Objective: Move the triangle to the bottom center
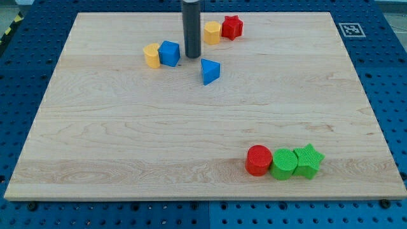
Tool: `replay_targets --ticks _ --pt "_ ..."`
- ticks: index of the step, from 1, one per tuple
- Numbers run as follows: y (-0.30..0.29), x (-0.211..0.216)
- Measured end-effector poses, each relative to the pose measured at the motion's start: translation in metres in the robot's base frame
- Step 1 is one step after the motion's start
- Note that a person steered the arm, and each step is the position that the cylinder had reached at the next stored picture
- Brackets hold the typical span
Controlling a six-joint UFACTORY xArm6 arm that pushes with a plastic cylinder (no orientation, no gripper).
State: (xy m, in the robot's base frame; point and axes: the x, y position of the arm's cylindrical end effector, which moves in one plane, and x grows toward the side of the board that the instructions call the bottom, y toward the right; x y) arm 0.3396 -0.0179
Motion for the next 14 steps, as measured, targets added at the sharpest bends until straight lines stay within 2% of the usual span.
replay_targets --ticks 1,2,3,4,5,6,8,9,10,11,12,14 --pt "0.002 0.061" --pt "0.002 0.070" --pt "0.018 0.029" --pt "0.053 0.036" --pt "0.058 0.102" --pt "0.038 0.151" --pt "0.095 0.071" --pt "0.058 0.059" --pt "-0.004 0.097" --pt "-0.010 0.153" --pt "-0.008 0.159" --pt "-0.004 0.115"
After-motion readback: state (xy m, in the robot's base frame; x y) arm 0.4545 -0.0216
